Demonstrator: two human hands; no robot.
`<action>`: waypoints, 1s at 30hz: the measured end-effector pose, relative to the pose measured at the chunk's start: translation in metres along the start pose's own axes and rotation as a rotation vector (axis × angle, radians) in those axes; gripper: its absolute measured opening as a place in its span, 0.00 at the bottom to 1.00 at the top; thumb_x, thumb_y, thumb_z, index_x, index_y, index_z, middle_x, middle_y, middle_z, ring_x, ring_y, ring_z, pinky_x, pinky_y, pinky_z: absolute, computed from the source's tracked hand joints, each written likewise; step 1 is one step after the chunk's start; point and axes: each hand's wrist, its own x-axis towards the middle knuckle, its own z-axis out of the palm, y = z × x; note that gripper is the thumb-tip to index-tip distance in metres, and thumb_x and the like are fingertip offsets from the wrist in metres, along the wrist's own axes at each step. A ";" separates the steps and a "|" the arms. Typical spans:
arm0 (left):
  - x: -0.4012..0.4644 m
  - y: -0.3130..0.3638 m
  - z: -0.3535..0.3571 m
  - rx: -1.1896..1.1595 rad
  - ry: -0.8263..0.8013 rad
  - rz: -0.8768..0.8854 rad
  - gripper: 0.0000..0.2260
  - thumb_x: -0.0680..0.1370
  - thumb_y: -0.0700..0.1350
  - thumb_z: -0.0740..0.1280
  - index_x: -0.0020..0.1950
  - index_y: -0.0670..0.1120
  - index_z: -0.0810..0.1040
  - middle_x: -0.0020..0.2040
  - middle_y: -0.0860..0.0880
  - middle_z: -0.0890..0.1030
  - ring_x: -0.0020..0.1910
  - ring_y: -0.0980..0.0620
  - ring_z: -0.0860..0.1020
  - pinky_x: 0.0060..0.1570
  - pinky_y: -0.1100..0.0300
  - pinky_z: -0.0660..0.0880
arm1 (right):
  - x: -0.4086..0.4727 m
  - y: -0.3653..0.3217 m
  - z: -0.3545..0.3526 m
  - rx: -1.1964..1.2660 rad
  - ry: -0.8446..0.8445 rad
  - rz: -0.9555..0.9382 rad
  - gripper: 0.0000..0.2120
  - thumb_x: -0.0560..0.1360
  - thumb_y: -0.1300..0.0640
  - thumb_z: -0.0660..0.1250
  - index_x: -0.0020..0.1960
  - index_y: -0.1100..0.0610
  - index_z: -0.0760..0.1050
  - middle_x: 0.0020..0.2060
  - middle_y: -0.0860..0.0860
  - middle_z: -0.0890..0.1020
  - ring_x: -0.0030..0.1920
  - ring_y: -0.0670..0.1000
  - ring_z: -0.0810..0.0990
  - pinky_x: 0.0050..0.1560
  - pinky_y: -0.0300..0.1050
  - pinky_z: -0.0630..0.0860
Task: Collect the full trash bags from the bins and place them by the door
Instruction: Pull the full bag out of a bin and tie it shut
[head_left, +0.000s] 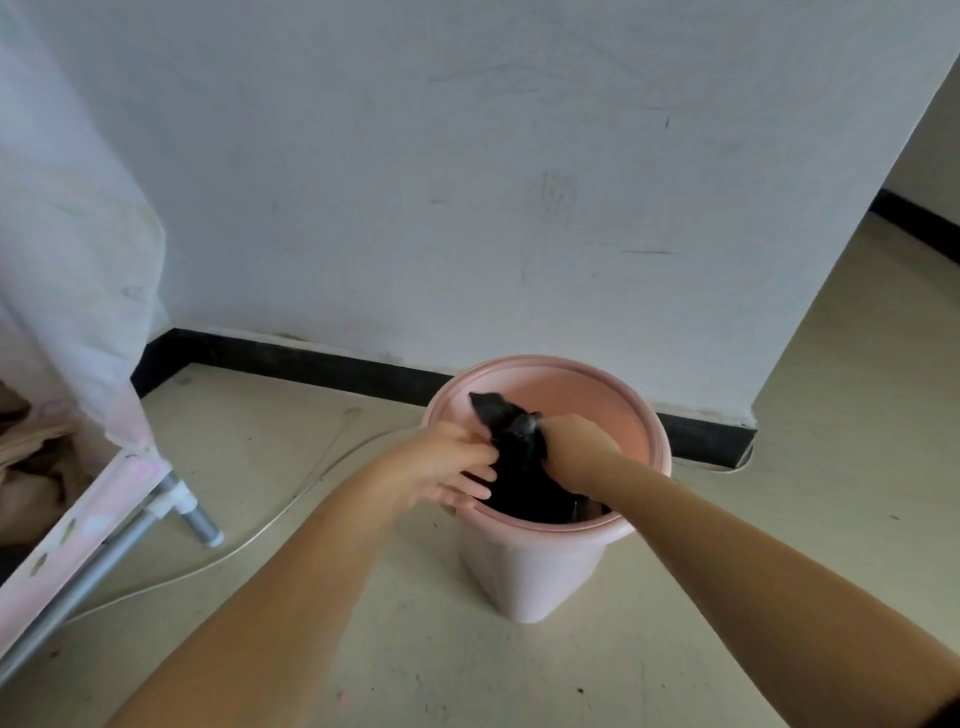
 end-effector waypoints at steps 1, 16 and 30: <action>-0.001 -0.002 -0.005 0.100 0.152 0.046 0.10 0.79 0.43 0.64 0.57 0.41 0.75 0.44 0.45 0.81 0.40 0.49 0.80 0.34 0.60 0.78 | 0.003 0.004 -0.004 0.074 0.013 0.036 0.11 0.77 0.60 0.56 0.52 0.56 0.77 0.49 0.56 0.82 0.52 0.60 0.80 0.48 0.49 0.74; 0.017 -0.055 0.016 -0.618 0.151 -0.238 0.15 0.75 0.36 0.63 0.61 0.41 0.71 0.44 0.42 0.77 0.43 0.46 0.80 0.50 0.44 0.78 | 0.005 -0.016 -0.125 0.658 0.594 0.201 0.07 0.75 0.65 0.61 0.47 0.66 0.78 0.44 0.60 0.81 0.45 0.58 0.79 0.49 0.54 0.77; 0.051 -0.062 -0.002 -1.020 0.579 -0.095 0.23 0.76 0.42 0.65 0.70 0.47 0.65 0.68 0.40 0.69 0.61 0.41 0.72 0.52 0.46 0.77 | -0.055 0.027 -0.153 0.650 0.782 0.204 0.04 0.73 0.68 0.63 0.47 0.64 0.75 0.44 0.59 0.79 0.44 0.54 0.75 0.47 0.51 0.76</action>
